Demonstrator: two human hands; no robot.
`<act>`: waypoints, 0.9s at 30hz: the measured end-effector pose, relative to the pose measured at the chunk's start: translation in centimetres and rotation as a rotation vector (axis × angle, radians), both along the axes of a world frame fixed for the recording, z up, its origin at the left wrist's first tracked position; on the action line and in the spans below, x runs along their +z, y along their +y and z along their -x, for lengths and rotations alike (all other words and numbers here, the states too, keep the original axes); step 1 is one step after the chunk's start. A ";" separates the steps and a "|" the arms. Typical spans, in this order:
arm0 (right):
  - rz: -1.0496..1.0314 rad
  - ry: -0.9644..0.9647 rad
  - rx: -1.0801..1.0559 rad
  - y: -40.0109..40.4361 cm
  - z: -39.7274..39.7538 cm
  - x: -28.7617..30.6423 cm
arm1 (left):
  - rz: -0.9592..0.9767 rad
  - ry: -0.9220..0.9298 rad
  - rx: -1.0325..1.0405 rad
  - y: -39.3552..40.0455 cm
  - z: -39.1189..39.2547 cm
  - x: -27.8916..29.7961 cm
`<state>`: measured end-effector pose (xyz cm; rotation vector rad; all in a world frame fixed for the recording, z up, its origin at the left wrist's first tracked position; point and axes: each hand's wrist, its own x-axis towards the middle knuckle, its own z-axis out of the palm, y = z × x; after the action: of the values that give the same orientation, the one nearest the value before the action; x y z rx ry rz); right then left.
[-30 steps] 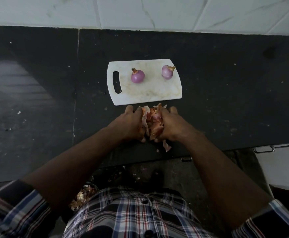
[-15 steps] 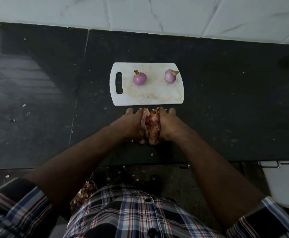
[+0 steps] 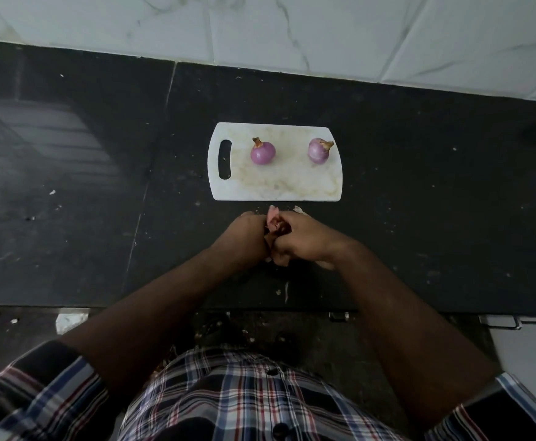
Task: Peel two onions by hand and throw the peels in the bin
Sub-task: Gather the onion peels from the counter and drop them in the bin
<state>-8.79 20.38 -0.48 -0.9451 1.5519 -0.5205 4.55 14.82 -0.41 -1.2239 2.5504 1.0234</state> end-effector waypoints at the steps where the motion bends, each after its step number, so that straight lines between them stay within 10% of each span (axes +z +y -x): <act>1: -0.028 -0.122 -0.054 0.2 0.1 0.3 | -0.006 0.010 0.022 0.0 0.0 0.0; 4: -0.015 -0.239 -0.124 0.7 0.1 -0.5 | -0.037 -0.008 0.050 0.0 0.0 0.3; 11: 0.291 0.308 -0.226 1.4 -1.5 -2.2 | -0.188 0.093 0.117 -0.7 -0.5 -0.2; 27: 0.537 0.501 -0.236 0.5 -3.8 1.1 | -1.353 0.914 0.946 0.2 0.2 0.6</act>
<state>-4.97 20.89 0.58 -1.3812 2.0386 -0.9525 4.37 15.01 0.20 -1.4764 0.5790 3.1581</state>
